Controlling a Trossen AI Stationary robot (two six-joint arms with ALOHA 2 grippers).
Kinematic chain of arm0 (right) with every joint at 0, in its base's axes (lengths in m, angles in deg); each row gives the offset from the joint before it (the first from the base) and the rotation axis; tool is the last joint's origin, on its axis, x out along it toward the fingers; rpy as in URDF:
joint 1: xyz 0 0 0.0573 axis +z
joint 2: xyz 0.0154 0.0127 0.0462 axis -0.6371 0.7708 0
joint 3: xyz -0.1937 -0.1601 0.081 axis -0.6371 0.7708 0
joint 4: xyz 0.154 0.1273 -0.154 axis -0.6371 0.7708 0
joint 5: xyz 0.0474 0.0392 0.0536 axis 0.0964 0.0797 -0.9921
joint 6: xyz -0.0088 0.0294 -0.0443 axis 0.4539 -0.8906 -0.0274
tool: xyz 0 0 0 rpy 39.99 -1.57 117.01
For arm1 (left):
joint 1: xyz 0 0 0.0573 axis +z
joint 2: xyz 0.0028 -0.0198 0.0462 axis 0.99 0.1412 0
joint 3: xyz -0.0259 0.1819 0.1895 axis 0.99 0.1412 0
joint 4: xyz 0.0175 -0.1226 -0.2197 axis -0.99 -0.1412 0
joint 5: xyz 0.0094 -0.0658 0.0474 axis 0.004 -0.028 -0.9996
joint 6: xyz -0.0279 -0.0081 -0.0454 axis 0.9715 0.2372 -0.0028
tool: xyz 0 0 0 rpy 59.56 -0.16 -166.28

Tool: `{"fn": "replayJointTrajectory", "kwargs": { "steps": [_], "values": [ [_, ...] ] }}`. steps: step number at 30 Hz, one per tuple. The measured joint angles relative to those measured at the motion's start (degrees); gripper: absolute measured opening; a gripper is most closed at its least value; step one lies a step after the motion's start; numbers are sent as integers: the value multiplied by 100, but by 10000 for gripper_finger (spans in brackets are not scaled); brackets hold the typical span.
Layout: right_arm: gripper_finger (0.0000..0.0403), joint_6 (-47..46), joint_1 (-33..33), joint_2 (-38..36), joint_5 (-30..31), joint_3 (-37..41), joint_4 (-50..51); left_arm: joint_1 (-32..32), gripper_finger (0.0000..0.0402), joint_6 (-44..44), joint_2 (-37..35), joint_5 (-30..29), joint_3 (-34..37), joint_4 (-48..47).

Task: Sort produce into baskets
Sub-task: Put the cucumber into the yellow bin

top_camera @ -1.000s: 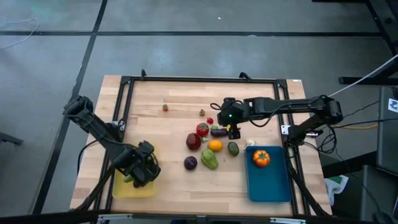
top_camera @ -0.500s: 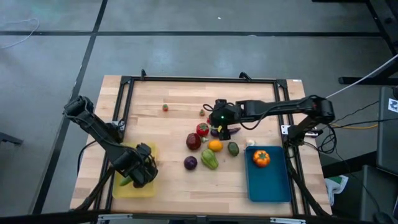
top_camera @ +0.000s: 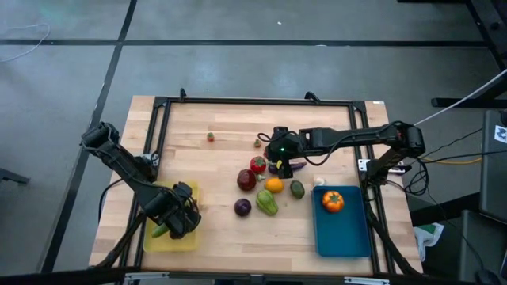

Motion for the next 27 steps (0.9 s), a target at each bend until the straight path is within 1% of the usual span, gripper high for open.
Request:
{"fn": "replayJointTrajectory", "kwargs": {
  "steps": [10,16,22,27],
  "values": [
    [351,4,0,-2,1,0,4,0,197,-6,0,0,0,-2],
    [351,7,0,-4,1,0,2,0,197,-219,0,-66,0,3],
    [351,7,0,-4,1,0,4,0,196,75,-2,-68,0,118],
    [351,7,0,-4,1,0,4,0,196,-195,-2,-70,0,350]
  ]
}}
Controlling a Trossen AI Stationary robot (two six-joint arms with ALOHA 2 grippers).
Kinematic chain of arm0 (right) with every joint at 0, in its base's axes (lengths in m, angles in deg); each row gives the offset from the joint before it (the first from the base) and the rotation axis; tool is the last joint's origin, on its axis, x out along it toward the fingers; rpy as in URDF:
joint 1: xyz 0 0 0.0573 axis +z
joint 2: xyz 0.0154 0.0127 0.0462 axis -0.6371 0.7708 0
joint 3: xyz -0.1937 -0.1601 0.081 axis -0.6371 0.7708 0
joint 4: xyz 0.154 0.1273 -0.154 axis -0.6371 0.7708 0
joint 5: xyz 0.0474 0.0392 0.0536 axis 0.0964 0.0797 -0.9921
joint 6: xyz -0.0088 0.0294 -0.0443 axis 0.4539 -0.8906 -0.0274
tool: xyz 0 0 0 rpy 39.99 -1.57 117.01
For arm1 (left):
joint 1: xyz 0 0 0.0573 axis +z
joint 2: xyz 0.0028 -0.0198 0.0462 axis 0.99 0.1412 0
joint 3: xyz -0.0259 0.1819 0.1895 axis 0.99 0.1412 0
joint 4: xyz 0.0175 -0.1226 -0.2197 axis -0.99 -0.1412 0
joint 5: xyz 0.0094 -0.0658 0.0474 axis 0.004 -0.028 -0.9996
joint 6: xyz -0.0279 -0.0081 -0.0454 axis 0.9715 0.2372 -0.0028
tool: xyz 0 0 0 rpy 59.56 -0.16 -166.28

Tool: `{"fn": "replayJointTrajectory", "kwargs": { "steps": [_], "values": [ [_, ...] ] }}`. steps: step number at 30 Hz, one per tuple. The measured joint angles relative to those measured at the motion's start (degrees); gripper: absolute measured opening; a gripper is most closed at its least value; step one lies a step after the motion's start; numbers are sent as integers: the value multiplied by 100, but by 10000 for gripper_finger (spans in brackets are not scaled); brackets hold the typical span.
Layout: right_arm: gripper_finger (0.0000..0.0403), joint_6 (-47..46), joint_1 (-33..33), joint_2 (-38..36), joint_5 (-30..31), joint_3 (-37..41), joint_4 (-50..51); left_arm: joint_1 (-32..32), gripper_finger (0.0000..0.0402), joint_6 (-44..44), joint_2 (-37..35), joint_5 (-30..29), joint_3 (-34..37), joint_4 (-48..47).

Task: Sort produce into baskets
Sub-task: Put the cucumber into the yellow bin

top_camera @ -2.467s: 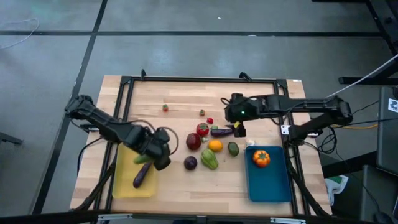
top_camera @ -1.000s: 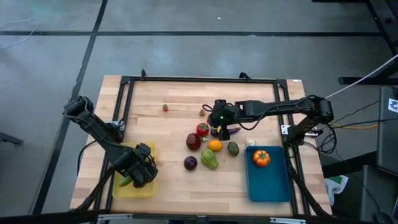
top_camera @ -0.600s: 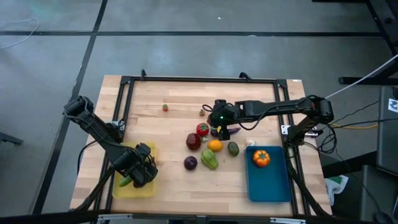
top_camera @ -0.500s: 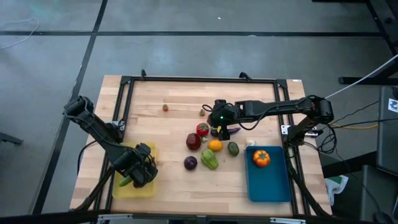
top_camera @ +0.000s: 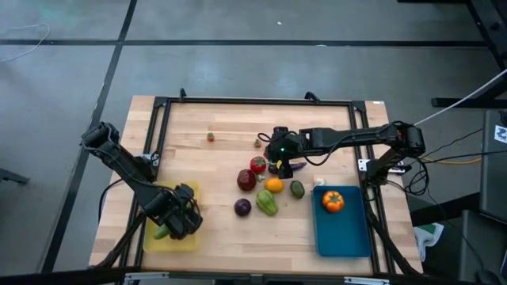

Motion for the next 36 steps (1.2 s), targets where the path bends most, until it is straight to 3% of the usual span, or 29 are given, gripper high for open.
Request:
{"fn": "replayJointTrajectory", "kwargs": {
  "steps": [18,28,36],
  "values": [
    [351,1,0,-2,0,0,0,2,198,2,1,186,0,76],
    [351,2,0,-2,0,0,1,193,267,193,15,809,334,134],
    [351,-26,2,-4,-58,0,-4,429,270,-232,15,863,363,129]
  ]
}}
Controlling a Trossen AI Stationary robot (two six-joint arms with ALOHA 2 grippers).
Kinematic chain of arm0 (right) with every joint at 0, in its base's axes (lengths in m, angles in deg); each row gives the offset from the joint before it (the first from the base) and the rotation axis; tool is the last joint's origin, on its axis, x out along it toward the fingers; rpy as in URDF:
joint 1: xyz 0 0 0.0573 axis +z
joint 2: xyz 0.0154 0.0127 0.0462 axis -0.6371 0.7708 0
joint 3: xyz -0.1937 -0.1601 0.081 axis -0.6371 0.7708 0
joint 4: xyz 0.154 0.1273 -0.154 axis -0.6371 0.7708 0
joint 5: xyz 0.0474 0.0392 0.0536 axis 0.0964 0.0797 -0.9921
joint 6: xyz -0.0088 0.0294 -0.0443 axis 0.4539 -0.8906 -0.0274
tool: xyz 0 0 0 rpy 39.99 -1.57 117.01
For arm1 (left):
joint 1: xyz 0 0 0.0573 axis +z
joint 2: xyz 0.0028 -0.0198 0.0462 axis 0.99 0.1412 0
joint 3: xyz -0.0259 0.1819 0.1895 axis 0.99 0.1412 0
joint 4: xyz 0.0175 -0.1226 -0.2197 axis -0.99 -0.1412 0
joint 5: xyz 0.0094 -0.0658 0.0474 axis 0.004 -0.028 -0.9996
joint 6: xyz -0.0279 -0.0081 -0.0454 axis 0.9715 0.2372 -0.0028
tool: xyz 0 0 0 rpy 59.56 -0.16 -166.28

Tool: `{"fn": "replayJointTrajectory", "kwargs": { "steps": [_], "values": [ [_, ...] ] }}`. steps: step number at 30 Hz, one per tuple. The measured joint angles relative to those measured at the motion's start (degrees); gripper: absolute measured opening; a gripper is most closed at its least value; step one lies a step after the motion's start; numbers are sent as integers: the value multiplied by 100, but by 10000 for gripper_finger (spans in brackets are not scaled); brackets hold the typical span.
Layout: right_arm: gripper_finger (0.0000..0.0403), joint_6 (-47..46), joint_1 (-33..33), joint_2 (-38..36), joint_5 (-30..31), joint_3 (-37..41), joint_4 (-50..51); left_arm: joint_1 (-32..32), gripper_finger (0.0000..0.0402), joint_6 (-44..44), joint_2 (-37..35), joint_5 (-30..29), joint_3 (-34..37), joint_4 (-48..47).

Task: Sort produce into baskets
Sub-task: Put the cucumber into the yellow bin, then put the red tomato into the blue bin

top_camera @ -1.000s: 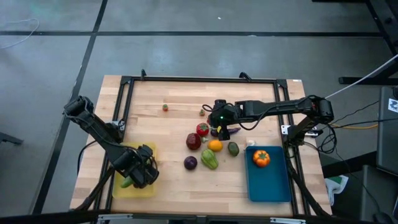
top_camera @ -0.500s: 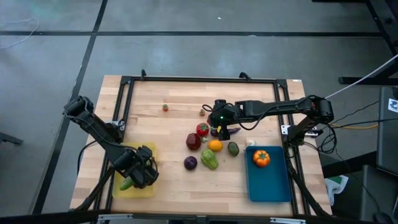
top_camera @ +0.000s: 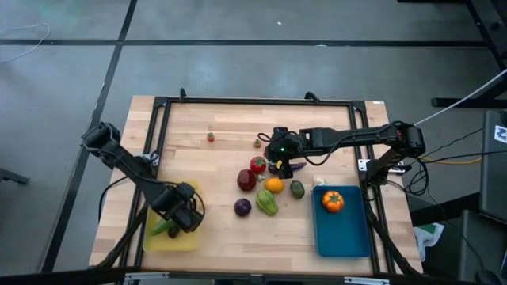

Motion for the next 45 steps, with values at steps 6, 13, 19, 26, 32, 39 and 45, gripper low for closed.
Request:
{"fn": "replayJointTrajectory", "kwargs": {
  "steps": [6,13,19,26,32,39,45],
  "values": [
    [351,48,0,0,-212,0,-72,139,265,-357,-35,-31,-6,0],
    [351,605,0,0,-458,2,-411,257,265,-652,-39,-420,-153,-9],
    [351,943,0,43,-754,2,-605,313,265,-674,-39,-536,-164,-8],
    [351,1244,-2,587,-755,2,-883,312,265,-695,-39,-602,-168,42],
    [351,1275,-67,1129,-753,6,-980,314,265,-691,-39,-666,-168,104],
    [351,1339,-377,1407,-874,7,-1097,314,265,-689,-39,-823,-168,127],
    [351,1216,-633,1525,-1803,4,-1095,314,265,-690,-39,-835,-168,129]
  ]
}}
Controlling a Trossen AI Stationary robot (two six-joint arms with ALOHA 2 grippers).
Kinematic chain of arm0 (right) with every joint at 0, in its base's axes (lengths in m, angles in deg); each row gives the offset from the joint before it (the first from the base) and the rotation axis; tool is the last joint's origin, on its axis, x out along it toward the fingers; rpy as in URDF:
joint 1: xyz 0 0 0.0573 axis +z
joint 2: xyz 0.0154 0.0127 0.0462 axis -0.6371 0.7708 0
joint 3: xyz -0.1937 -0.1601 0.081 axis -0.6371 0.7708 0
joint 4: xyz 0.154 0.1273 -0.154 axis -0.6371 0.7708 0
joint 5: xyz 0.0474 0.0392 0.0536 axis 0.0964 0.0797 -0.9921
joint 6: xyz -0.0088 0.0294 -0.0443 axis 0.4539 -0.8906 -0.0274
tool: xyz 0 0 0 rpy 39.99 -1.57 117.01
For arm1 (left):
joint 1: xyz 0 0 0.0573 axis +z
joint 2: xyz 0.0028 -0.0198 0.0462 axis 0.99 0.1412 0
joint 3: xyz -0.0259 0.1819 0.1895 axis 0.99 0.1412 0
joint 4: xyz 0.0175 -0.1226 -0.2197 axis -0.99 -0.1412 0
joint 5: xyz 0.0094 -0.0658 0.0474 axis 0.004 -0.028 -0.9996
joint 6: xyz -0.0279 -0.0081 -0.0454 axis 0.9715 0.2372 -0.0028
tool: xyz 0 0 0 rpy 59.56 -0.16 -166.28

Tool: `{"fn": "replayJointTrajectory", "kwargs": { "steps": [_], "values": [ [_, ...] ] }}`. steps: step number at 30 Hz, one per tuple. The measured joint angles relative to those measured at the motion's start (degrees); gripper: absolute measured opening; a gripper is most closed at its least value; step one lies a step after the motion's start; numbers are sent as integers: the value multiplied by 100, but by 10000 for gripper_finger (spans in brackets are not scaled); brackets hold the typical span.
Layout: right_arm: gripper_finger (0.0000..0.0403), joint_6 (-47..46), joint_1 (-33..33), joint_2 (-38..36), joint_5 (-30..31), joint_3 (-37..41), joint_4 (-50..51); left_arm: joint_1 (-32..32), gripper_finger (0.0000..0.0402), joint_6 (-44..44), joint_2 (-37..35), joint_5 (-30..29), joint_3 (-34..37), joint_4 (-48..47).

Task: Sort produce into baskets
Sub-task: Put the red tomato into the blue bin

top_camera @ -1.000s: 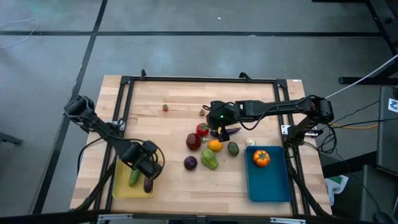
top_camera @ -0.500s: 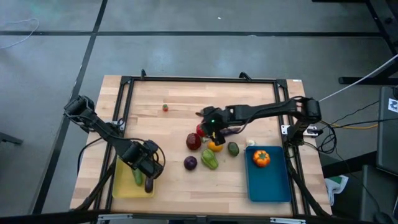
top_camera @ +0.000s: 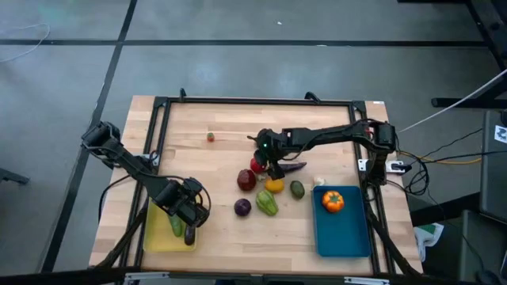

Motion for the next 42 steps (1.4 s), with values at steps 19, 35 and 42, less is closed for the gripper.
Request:
{"fn": "replayJointTrajectory", "kwargs": {
  "steps": [19,35,42],
  "values": [
    [351,-28,-42,307,-331,-7,-334,-1,265,18,0,-58,0,9],
    [273,-30,-38,291,-77,-13,-211,0,265,-96,4,-436,0,201],
    [284,-115,-40,53,175,-378,701,74,265,-167,4,-719,-2,284]
  ]
}}
